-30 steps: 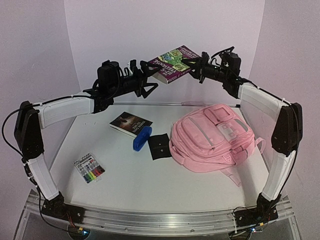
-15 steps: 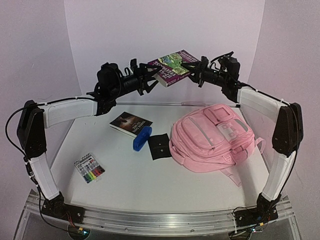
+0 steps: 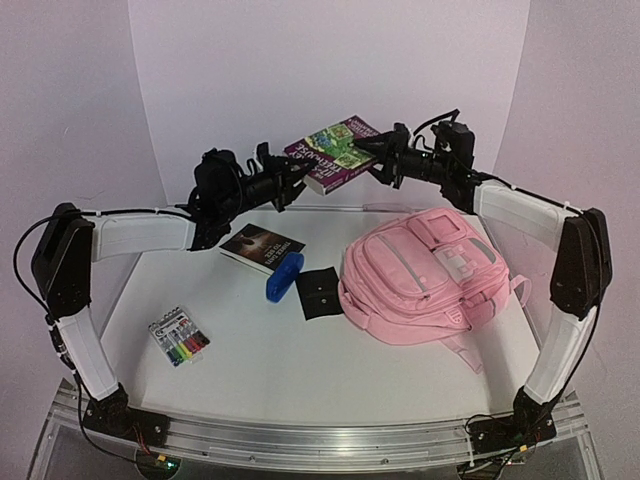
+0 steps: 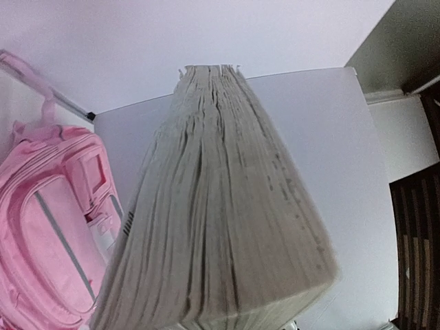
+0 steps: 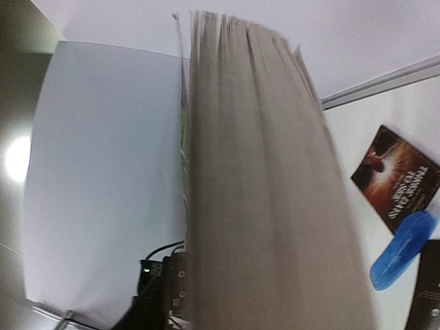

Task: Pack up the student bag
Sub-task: Pick up the book from the center of the board, then place the book in the student bag.

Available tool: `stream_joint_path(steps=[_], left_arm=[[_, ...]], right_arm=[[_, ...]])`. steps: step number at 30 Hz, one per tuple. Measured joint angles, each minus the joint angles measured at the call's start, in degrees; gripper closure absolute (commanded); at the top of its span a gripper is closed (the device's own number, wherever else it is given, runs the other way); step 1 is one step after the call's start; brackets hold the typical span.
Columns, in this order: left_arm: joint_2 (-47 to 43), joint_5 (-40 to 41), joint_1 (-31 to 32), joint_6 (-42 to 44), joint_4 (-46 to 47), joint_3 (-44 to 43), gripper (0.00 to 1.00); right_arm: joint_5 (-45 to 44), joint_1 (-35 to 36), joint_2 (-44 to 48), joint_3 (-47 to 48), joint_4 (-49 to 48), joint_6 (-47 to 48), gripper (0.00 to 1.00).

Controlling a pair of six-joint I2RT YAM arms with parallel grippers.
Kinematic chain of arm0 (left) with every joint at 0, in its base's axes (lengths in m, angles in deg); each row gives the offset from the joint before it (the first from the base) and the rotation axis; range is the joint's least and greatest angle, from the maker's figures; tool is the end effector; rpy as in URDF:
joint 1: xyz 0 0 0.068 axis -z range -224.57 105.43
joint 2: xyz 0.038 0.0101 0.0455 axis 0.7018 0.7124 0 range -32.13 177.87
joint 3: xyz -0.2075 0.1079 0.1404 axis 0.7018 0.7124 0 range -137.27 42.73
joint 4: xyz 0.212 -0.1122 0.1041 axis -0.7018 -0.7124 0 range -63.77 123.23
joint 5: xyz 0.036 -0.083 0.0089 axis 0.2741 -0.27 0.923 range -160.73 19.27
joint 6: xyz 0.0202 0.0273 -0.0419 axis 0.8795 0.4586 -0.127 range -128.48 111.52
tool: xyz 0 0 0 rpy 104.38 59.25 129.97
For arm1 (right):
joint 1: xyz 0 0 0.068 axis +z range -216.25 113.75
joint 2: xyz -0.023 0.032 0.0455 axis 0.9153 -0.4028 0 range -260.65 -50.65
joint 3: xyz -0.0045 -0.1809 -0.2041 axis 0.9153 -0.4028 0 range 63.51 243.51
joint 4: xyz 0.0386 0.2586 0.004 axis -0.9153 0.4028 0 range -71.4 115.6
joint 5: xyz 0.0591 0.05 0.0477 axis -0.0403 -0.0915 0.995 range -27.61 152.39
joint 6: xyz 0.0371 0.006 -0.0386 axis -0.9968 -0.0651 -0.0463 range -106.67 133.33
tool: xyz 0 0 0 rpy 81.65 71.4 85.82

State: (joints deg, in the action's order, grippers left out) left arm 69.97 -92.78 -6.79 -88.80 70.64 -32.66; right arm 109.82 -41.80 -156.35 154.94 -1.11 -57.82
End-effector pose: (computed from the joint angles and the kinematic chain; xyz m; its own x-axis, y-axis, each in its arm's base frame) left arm 0.3289 -0.2717 0.3350 -0.8226 -0.5184 -0.2339 0.2891 -0.0270 -0.9569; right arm 0.3909 0.2066 0.3747 -0.8687 0.3084 -0.3877 -0.3878 0.0639 0.9195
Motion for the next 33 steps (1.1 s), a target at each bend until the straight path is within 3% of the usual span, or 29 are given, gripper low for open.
stream_joint_path(steps=[2, 5, 11, 18, 26, 33], left_arm=[[-2.25, 0.57, -0.38, -0.48, -1.0, 4.08, 1.0], [-7.18, 3.12, -1.38, -0.35, -6.25, 9.15, 1.0], [-18.06, 11.02, -4.67, 0.79, -19.26, 16.83, 1.0], [-25.52, 15.69, -5.18, 3.03, -31.2, 18.2, 1.0], [-27.4, 16.66, -5.14, 5.26, -36.3, 18.2, 1.0], [-28.75, 17.53, -5.1, 5.86, -38.67, 18.2, 1.0]], right_arm=[[0.12, 0.29, 0.83, -0.99, 5.23, 4.79, 0.28], [-1.04, 0.89, 2.05, -1.84, 14.08, 14.24, 0.23], [-11.46, 4.22, 6.34, -2.24, 35.0, 44.33, 0.24], [-25.45, 18.67, 8.1, -4.64, 48.54, 68.18, 0.34], [-35.52, 18.95, -0.24, -3.49, 55.17, 74.8, 0.42], [-38.01, 18.62, -6.62, -1.64, 57.1, 75.24, 0.52]])
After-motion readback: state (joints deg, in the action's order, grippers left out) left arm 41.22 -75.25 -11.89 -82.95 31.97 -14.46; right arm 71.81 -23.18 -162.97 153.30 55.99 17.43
